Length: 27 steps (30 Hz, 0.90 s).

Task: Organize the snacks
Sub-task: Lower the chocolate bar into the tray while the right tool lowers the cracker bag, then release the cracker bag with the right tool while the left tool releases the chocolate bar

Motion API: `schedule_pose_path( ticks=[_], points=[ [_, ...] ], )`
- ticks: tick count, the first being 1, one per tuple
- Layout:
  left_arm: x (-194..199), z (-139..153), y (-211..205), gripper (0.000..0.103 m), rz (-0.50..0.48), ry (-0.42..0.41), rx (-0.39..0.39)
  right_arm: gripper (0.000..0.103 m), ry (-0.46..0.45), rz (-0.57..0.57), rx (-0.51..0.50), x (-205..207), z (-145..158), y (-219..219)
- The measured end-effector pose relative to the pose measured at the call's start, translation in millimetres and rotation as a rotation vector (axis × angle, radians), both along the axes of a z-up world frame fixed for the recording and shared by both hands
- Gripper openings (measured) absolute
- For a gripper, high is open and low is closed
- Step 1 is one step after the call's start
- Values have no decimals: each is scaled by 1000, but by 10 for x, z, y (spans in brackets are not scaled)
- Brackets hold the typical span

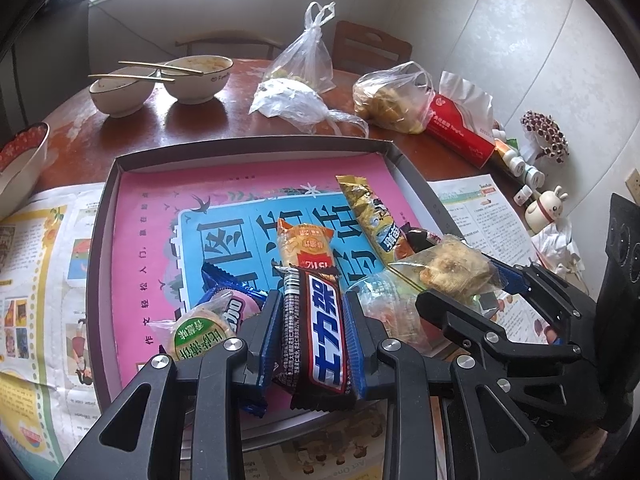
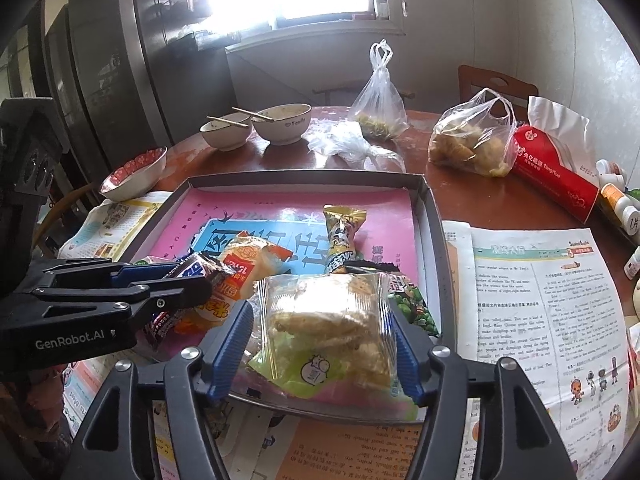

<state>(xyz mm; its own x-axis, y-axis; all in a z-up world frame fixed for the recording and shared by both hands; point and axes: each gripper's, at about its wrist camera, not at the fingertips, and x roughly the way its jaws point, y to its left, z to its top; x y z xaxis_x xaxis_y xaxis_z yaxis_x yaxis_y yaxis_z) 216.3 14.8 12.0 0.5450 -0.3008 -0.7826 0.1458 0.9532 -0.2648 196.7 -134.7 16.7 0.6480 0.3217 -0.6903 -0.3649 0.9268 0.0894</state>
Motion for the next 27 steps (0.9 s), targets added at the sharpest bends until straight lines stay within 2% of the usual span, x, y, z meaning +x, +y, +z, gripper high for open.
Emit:
schedule_pose_path(
  ticks=[16, 23, 27],
  points=[
    [-41, 50, 3, 33, 5, -17, -1, 73, -46, -19, -1, -70, 92, -54],
    [-97, 113, 1, 43, 11, -36, 2, 79, -80, -28, 17, -130, 188, -87],
    [-148, 165, 28, 54, 28, -52, -2, 81, -111, -37, 25, -191, 256, -110]
  ],
)
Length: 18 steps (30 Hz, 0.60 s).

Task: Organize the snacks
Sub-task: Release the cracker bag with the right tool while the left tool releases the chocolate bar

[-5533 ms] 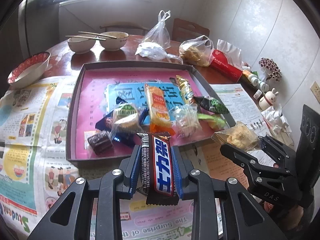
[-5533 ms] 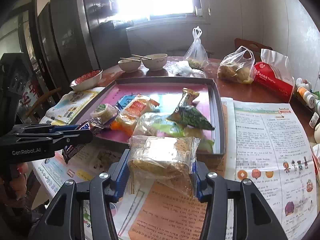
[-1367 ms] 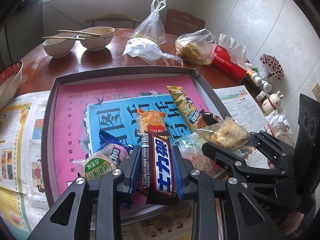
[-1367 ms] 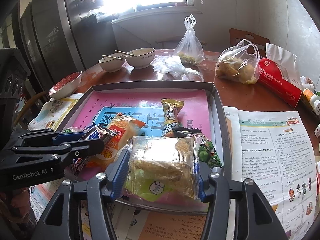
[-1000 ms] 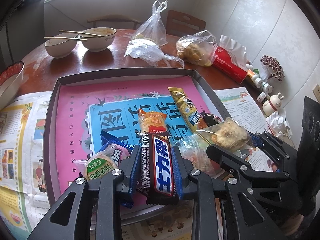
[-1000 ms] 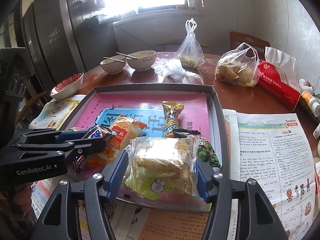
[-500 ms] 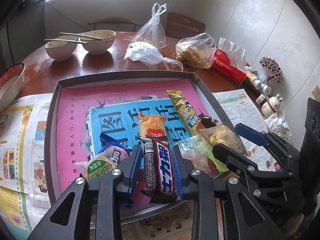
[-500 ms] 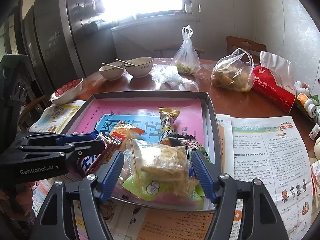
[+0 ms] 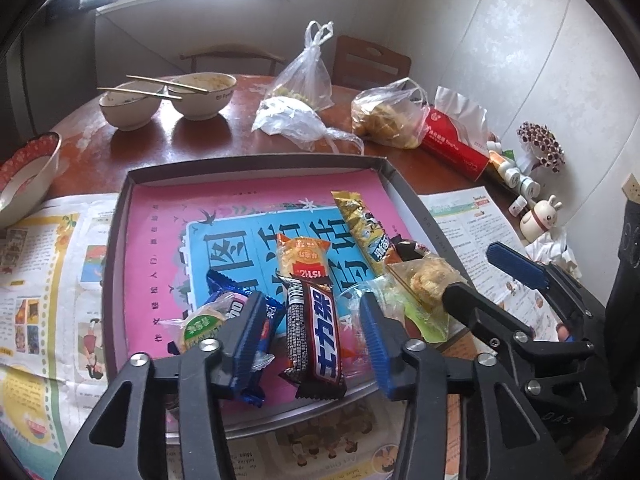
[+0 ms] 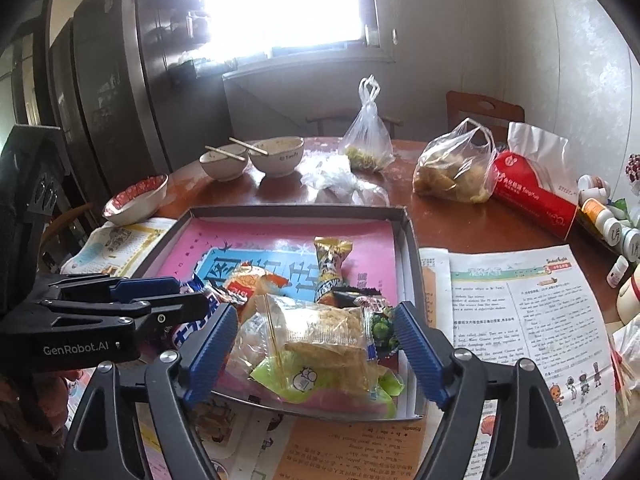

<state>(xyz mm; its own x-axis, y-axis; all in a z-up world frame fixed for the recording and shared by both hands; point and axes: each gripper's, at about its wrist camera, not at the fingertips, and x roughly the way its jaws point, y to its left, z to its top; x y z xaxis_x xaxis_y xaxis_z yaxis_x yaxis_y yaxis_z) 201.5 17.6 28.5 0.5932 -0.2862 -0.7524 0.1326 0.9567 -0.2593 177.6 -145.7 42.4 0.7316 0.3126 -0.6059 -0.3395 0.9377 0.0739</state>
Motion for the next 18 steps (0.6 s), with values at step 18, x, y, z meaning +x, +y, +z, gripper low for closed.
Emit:
schedule_pose_path(
  ticks=[18],
  points=[
    [-613, 267, 41, 68, 53, -109, 24, 94, -103, 1, 31, -480, 231, -35]
  ],
)
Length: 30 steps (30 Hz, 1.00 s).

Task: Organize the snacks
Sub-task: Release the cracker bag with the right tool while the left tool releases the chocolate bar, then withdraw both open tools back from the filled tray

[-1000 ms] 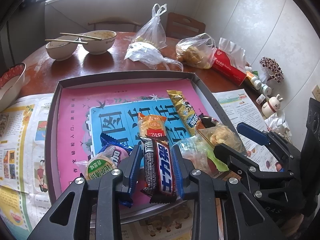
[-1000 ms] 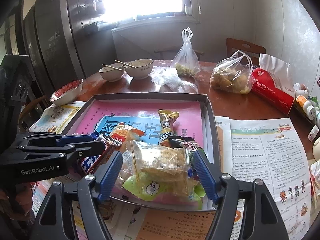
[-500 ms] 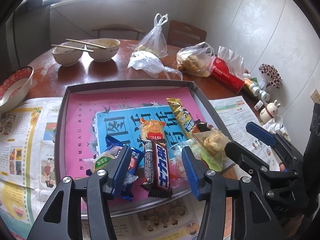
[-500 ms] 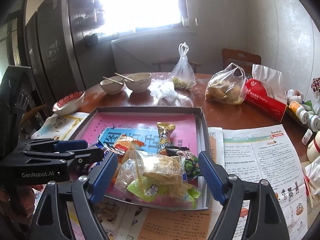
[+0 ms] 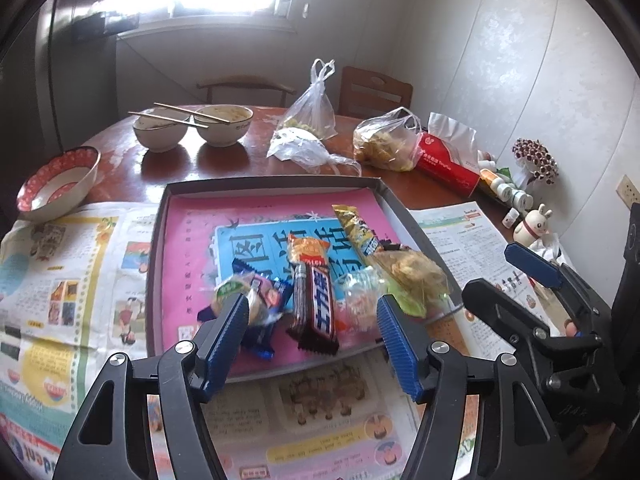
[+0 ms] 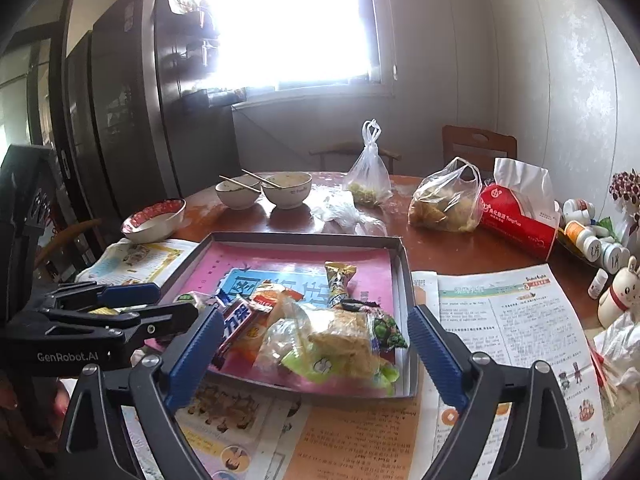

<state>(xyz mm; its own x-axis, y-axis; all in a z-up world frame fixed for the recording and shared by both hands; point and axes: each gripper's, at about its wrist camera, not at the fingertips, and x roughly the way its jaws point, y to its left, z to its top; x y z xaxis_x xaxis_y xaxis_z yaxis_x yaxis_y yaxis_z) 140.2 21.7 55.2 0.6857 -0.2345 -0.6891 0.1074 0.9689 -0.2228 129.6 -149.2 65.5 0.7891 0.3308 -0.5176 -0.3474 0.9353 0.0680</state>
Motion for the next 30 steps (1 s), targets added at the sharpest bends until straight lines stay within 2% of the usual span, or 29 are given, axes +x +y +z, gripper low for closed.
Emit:
schedule_pose_path(
  ticks=[13, 30],
  points=[
    [-514, -240, 63, 68, 25, 18, -13, 96, 89, -20, -31, -342, -286, -12],
    [-740, -419, 13, 68, 15, 50, 7, 96, 111, -56, -61, -588, -423, -3]
  ],
)
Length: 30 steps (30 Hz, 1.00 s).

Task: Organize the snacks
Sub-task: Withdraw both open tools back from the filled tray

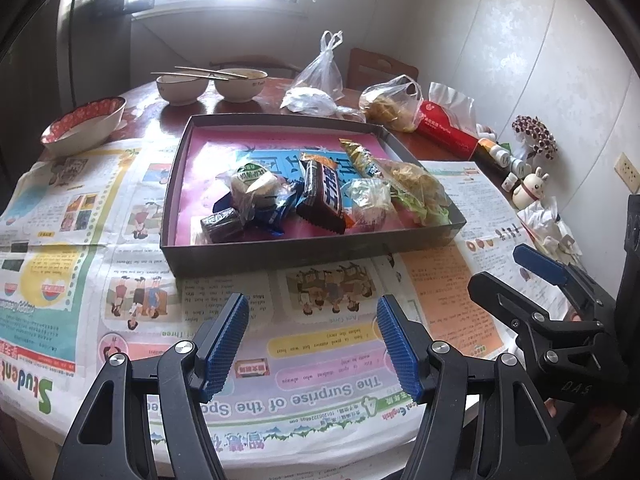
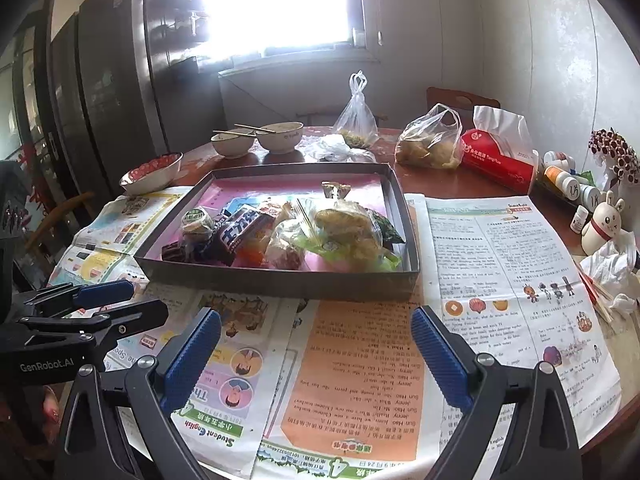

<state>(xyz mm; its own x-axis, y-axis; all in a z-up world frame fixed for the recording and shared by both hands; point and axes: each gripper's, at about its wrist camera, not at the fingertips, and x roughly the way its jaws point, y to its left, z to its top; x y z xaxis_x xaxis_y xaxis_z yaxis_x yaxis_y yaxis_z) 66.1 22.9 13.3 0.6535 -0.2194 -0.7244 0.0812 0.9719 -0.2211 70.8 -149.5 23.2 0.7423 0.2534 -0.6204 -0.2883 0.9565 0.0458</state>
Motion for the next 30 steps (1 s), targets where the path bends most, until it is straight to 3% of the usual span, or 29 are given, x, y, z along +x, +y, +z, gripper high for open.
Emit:
schedule_pose_path(
  ticks=[30],
  points=[
    [-130, -51, -66, 68, -24, 9, 36, 96, 29, 2, 27, -109, -78, 13]
  ],
)
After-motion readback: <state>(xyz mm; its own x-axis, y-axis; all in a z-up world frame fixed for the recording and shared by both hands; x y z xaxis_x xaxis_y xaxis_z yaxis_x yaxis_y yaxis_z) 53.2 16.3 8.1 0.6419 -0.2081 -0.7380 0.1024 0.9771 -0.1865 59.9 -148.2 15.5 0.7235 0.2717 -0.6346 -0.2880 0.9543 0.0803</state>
